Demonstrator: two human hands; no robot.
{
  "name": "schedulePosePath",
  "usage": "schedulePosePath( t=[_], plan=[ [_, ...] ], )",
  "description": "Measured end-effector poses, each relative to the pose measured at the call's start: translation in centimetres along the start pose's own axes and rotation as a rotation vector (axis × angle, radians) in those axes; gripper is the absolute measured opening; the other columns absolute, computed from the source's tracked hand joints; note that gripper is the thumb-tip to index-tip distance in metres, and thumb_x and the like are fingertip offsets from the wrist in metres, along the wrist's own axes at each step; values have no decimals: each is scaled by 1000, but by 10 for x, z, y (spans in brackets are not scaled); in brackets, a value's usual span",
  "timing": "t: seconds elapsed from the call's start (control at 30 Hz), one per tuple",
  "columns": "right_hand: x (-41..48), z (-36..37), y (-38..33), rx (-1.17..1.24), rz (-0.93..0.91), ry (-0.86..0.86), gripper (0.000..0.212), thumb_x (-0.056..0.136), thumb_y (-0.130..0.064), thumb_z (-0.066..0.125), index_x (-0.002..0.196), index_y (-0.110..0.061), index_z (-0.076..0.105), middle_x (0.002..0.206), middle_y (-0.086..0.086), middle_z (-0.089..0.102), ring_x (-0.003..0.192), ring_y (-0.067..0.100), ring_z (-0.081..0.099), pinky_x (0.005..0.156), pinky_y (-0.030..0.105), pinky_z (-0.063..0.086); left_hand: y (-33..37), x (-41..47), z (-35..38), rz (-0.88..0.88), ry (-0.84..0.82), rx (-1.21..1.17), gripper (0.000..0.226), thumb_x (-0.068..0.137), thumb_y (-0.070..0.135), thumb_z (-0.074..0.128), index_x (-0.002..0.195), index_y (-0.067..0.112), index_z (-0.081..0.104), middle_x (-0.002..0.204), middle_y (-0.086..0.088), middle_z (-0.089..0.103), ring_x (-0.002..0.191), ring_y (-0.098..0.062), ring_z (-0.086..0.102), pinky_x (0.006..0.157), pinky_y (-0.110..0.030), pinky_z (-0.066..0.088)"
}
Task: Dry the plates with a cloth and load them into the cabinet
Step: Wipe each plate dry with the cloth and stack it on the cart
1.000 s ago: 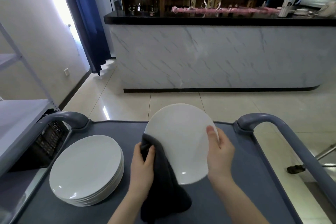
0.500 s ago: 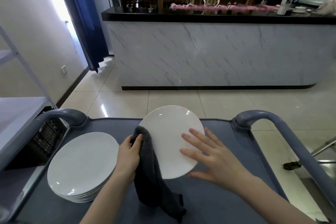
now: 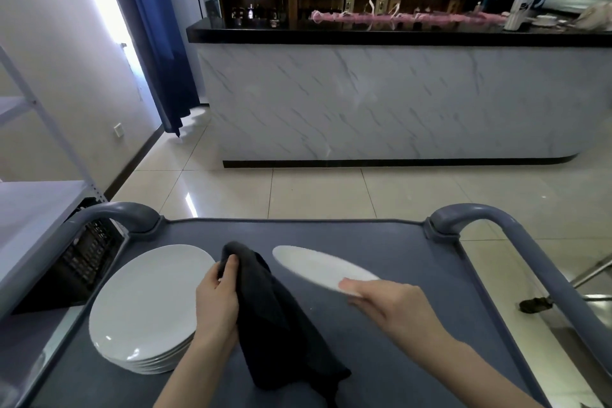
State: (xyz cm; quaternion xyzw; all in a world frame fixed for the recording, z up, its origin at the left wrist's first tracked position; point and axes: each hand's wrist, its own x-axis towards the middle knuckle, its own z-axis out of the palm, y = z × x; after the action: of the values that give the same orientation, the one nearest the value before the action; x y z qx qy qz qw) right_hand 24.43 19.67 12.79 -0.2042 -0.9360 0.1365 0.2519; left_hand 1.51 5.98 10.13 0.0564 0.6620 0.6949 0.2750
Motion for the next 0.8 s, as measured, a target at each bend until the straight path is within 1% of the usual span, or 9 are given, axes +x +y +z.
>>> schedulePosePath(
  t=[0.07,0.13,0.2,0.27,0.37,0.47,0.6,0.67,0.8],
  plan=[
    [-2,4,0,264,325,-78,12,95,-28,65,99,-21,74,72,4,68,64,12,58,61,31,44,0,-9,6,45,17,-15,24,100,36,53,97,17,68,88,-4,69,84,-19,63,72,-34,49],
    [-2,7,-1,614,568,1,20,94,-25,65,89,-6,71,69,15,60,67,15,50,61,32,39,0,-18,17,97,53,-30,20,100,36,51,103,22,65,96,0,69,91,-17,64,72,-30,48],
    [-3,9,-5,888,763,119,26,91,-27,65,87,-1,70,72,14,64,70,17,57,61,36,47,3,-27,27,127,109,-73,15,101,35,50,106,25,61,101,4,67,97,-13,62,76,-27,47],
    [-4,13,-12,1065,880,161,20,91,-27,64,90,-10,75,84,10,74,75,16,67,59,33,55,8,-31,37,134,141,-130,17,102,35,49,115,27,55,109,5,64,105,-11,59,87,-29,48],
    [-5,18,-23,1181,925,197,18,86,-29,67,90,-15,77,91,10,76,78,18,70,59,34,57,11,-40,51,199,24,-104,25,103,30,47,128,36,48,124,9,60,116,-6,55,98,-26,45],
    [-2,22,-32,1247,925,191,31,76,-35,69,91,-9,76,92,17,75,79,24,71,63,39,59,-2,-54,62,298,-330,192,37,100,32,49,130,53,41,135,20,53,119,9,49,94,-8,40],
    [2,14,-30,1307,913,244,31,74,-33,71,90,-7,77,95,22,74,82,28,71,68,42,60,-22,-56,52,641,-577,745,64,94,54,30,154,40,17,158,25,22,147,3,15,122,-39,18],
    [4,9,-26,1310,914,266,31,72,-34,72,89,-8,78,96,22,74,82,27,70,67,41,60,-27,-56,45,717,-615,812,61,95,51,24,153,39,8,159,32,5,148,5,0,124,-40,10],
    [8,4,-24,1312,900,263,29,79,-33,68,91,-9,77,99,19,75,88,28,73,65,36,59,-32,-70,47,763,-707,795,54,101,42,23,153,42,6,159,34,0,149,3,-3,122,-37,4]
  ],
)
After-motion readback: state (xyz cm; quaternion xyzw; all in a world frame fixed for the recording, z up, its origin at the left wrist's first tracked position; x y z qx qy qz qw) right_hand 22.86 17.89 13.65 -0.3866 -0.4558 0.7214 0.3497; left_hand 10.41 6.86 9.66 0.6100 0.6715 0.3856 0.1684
